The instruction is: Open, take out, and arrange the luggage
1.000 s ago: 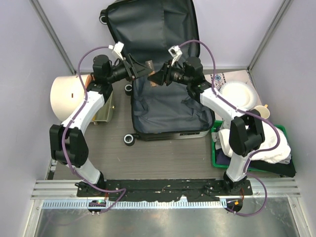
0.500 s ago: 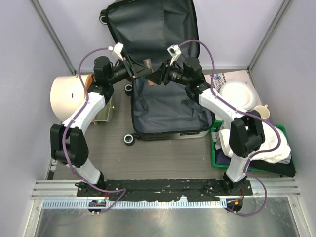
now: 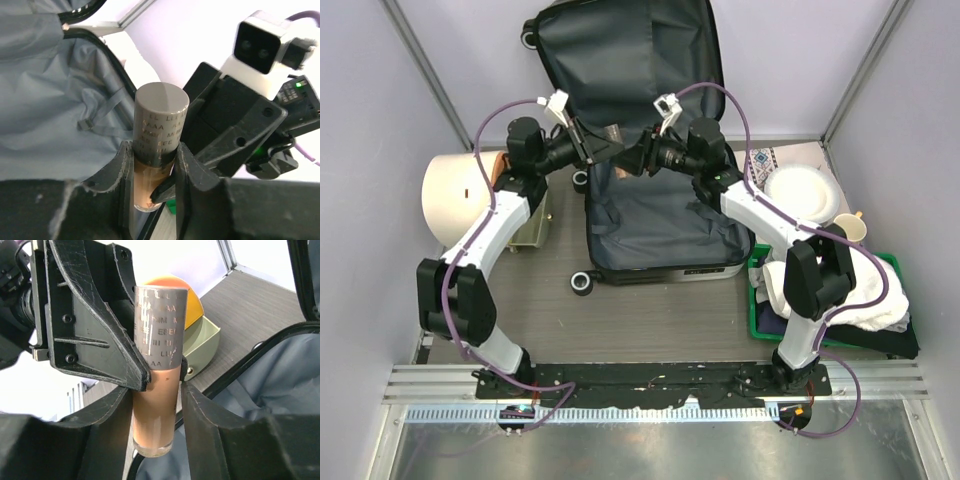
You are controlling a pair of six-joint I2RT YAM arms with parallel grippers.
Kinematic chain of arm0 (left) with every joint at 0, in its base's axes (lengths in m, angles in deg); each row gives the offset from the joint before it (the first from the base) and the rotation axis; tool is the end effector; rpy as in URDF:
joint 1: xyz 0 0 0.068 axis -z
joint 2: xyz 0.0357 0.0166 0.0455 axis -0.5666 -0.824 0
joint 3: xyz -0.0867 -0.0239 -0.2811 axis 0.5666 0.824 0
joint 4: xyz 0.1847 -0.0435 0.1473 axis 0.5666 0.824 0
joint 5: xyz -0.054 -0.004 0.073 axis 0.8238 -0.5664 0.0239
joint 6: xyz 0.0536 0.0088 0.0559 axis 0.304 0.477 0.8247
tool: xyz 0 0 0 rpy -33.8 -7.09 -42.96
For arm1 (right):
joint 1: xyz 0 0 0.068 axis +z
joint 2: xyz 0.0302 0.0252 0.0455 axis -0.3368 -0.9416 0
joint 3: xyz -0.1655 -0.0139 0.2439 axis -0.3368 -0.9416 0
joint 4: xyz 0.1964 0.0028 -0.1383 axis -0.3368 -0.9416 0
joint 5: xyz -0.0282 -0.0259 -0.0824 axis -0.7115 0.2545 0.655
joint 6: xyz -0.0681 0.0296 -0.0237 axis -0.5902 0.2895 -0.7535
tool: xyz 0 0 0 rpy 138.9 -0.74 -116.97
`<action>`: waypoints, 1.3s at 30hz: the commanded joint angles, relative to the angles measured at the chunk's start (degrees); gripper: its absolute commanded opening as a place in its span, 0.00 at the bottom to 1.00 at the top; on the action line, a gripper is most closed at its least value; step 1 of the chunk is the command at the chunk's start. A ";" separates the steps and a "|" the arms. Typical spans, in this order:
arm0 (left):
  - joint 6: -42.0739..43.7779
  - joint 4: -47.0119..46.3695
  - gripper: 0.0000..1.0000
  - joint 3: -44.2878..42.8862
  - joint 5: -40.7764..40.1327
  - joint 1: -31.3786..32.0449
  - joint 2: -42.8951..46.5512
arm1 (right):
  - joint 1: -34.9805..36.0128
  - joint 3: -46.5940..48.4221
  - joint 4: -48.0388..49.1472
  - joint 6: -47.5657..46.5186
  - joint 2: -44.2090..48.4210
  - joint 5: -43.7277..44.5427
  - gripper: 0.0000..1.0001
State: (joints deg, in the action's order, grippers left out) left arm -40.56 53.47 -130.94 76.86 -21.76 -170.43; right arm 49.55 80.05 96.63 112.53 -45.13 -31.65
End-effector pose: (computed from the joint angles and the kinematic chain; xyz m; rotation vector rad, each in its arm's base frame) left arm 0.3642 -0.1285 0.3981 0.0530 1.7928 -1.4126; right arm 0.3657 0.2550 0.3861 -0.5525 1.6224 1.2636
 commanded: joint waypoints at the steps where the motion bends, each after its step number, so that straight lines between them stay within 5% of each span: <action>1: 9.41 12.76 0.00 -0.18 -1.55 -2.64 5.49 | 0.28 0.34 0.90 -4.25 6.32 0.28 0.53; 5: 23.81 29.38 0.00 -1.23 -4.98 -5.54 7.87 | -1.56 -0.72 -1.65 -6.44 7.64 1.51 0.73; 13: 40.79 51.19 0.00 -4.22 -23.16 -8.62 8.40 | -4.73 -3.62 -5.52 -9.44 10.62 2.04 0.76; 24: 47.58 49.99 0.00 -3.17 -55.06 -8.53 3.04 | -5.52 -5.64 -6.57 -10.49 12.29 1.60 0.76; 39: 48.72 44.26 0.00 -3.08 -62.82 -8.27 -7.59 | -5.96 -7.05 -7.45 -10.93 13.79 1.43 0.76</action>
State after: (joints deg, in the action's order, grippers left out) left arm 7.65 101.78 -132.63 17.82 -29.72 -175.78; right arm 43.83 73.19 87.78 102.58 -34.55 -29.99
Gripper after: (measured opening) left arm 0.345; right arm 0.764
